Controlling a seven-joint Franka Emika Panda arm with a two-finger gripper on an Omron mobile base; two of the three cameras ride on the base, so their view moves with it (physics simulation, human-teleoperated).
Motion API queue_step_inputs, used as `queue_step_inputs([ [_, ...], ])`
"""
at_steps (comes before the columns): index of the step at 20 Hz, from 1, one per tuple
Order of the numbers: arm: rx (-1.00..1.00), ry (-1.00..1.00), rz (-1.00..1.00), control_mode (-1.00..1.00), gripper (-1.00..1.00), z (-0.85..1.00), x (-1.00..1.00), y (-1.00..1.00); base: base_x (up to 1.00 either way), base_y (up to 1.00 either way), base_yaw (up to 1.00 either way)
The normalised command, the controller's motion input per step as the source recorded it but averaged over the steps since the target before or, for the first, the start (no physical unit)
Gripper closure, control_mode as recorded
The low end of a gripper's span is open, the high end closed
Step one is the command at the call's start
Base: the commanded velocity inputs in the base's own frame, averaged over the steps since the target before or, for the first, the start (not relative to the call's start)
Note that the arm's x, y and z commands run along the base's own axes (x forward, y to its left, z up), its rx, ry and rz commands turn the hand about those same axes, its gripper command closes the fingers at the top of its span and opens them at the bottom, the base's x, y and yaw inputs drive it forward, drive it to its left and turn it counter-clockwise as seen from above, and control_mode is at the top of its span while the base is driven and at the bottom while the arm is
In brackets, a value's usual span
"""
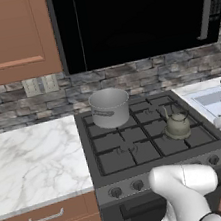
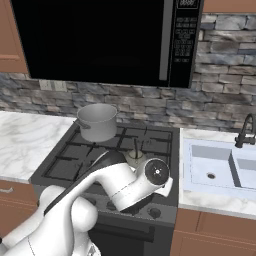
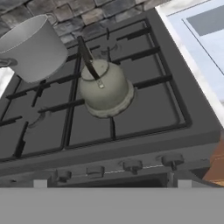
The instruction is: Pick the kettle from the counter and place it on a stove burner. Then turn the burner on.
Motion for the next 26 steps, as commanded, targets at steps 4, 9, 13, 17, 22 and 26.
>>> queue_step_inputs([
  [4,0.0,0.0,0.0,-1.0,-1.0,-0.32,-0.22,-0.02,0.0,0.0,0.0],
  [9,0.0,0.0,0.0,-1.0,-1.0,-0.36,-0.26,-0.06,0.0,0.0,0.0],
  [13,0.0,0.0,0.0,-1.0,-1.0,-0.36,-0.26,-0.07,0.0,0.0,0.0],
  [17,0.0,0.0,0.0,-1.0,-1.0,-0.39,-0.26,-0.08,0.0,0.0,0.0],
  [22,0.0,0.0,0.0,-1.0,-1.0,-0.39,-0.24,-0.1,0.0,0.0,0.0],
  [26,0.0,0.0,0.0,-1.0,-1.0,-0.38,-0.16,-0.12,0.0,0.0,0.0],
])
